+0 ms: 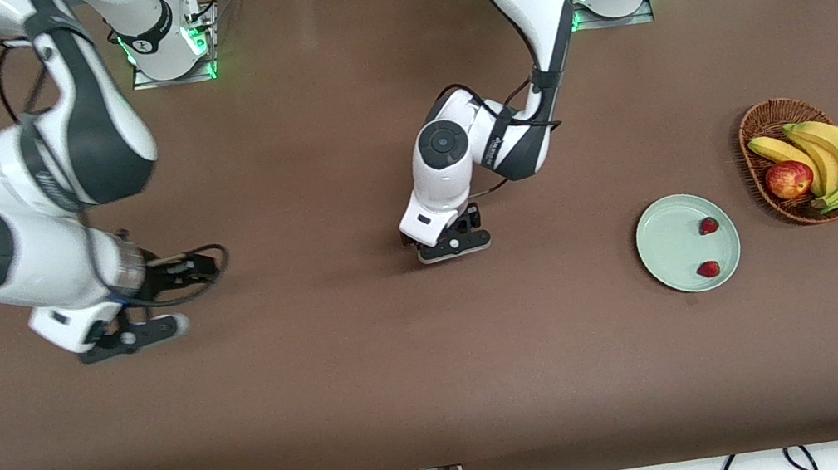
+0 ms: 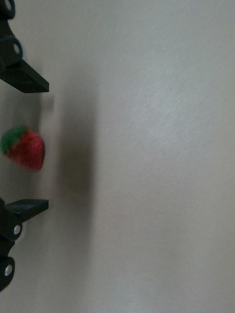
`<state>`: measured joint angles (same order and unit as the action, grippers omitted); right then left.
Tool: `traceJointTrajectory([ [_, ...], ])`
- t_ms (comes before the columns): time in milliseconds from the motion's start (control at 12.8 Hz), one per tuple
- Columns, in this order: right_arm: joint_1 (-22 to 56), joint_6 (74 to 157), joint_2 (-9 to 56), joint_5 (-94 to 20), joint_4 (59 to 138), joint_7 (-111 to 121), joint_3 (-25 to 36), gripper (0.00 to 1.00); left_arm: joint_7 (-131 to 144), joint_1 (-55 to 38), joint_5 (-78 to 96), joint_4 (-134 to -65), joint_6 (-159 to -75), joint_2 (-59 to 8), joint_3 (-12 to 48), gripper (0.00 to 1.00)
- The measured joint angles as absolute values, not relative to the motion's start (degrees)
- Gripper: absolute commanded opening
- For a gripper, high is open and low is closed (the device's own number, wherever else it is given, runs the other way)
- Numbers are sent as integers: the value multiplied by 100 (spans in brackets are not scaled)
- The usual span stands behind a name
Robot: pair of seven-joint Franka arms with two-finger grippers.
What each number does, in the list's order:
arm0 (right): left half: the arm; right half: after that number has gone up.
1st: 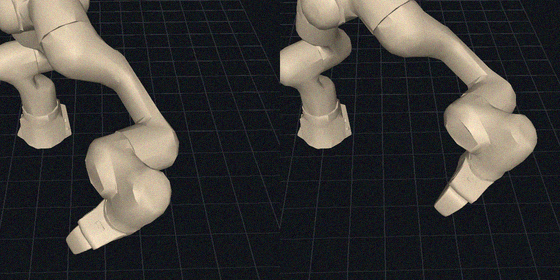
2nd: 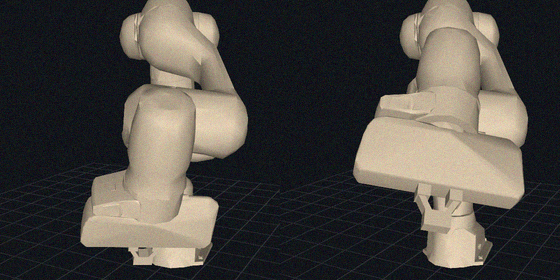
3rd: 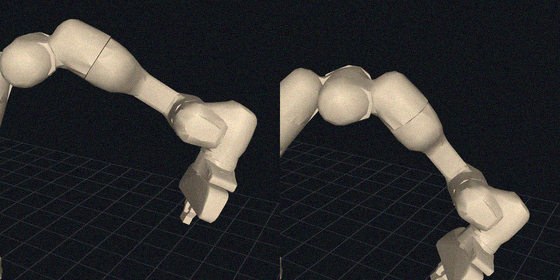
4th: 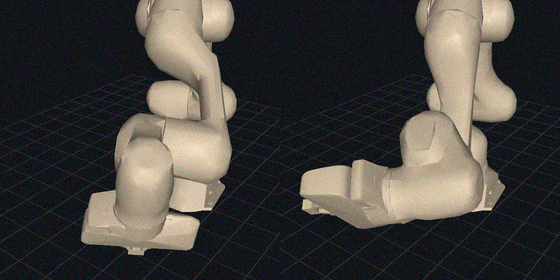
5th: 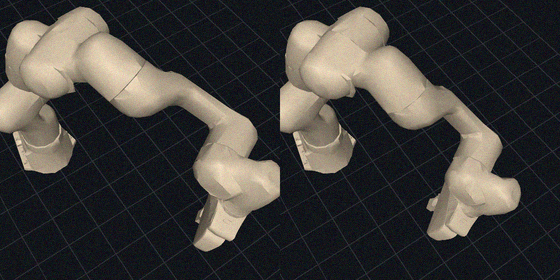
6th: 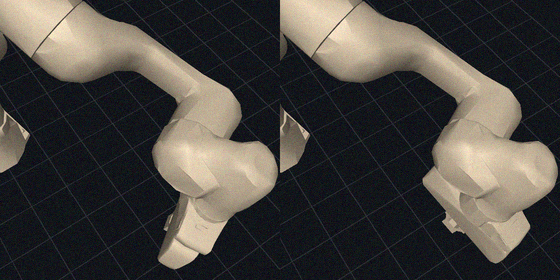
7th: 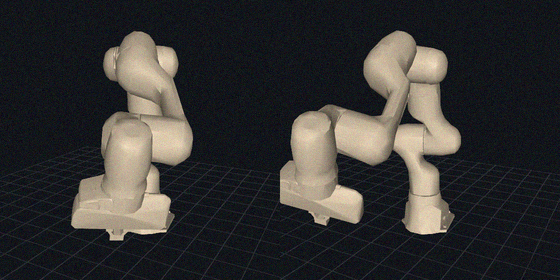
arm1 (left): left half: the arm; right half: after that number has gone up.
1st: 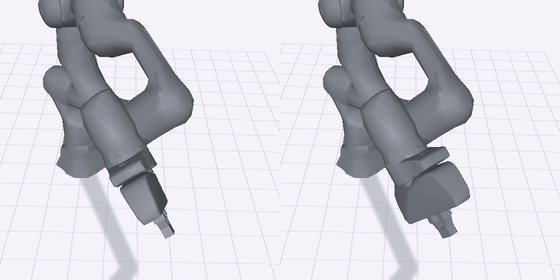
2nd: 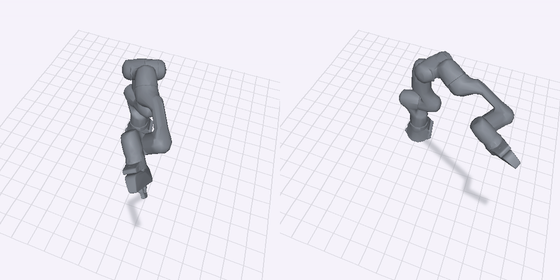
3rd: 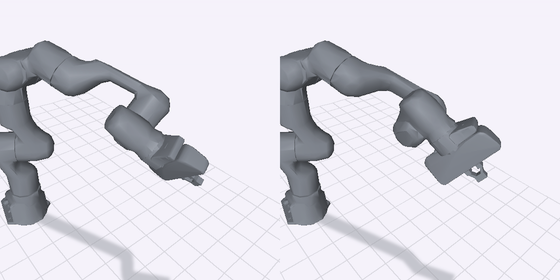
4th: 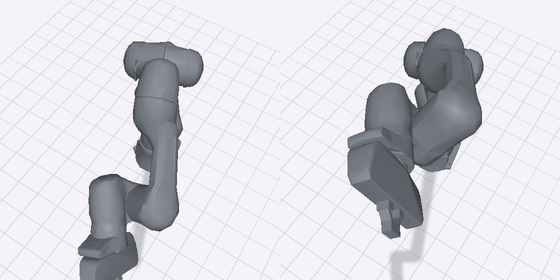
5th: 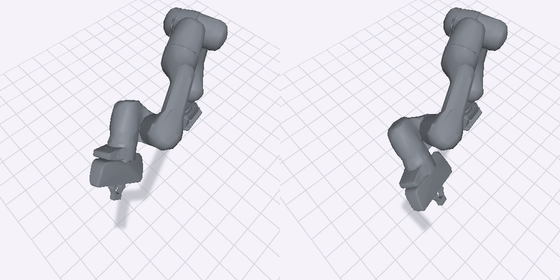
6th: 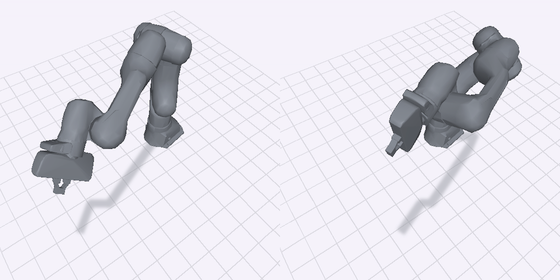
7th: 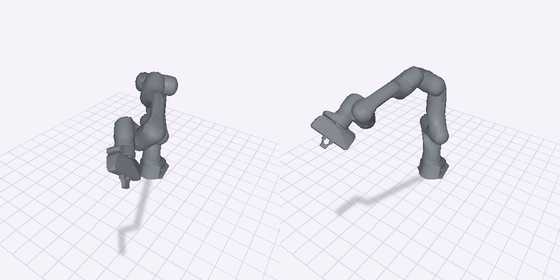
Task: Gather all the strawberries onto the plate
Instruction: 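Carry the last strawberry to mid-table and release it with the right gripper, then grasp the last strawberry with the left gripper while the right gripper withdraws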
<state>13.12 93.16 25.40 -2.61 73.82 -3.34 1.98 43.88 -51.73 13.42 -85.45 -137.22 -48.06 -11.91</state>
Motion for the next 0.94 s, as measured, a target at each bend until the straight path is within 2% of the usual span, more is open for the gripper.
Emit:
traceJointTrajectory([
  [78, 1133, 8961, 2284, -261, 7387, -326, 196, 100, 4421, -5198, 1342, -8504, -13726, -4868, -1193, 81],
  [234, 875, 8292, 1751, -261, 7441, -323, 187, 100, 4426, -5200, 1341, -8477, -13726, -4900, -1197, 55],
  [390, 664, 8179, 1295, -258, 7760, -323, 166, 100, 4426, -5225, 1341, -8453, -13726, -4901, -1192, 32],
  [545, 522, 8207, 955, -76, 8139, -322, 148, 100, 4426, -5242, 1341, -8450, -13726, -4905, -1193, 3],
  [623, 482, 8238, 834, 28, 8263, -322, 138, 100, 4426, -5242, 1341, -8434, -13722, -4903, -1207, 0],
  [779, 354, 8294, 640, 99, 8354, -322, 97, 100, 4430, -5234, 1341, -8429, -13695, -4896, -1224, 0],
  [935, 214, 8295, 499, 106, 8360, -322, 3, 100, 4363, -5125, 1341, -8414, -13293, -4693, -1279, 0],
])
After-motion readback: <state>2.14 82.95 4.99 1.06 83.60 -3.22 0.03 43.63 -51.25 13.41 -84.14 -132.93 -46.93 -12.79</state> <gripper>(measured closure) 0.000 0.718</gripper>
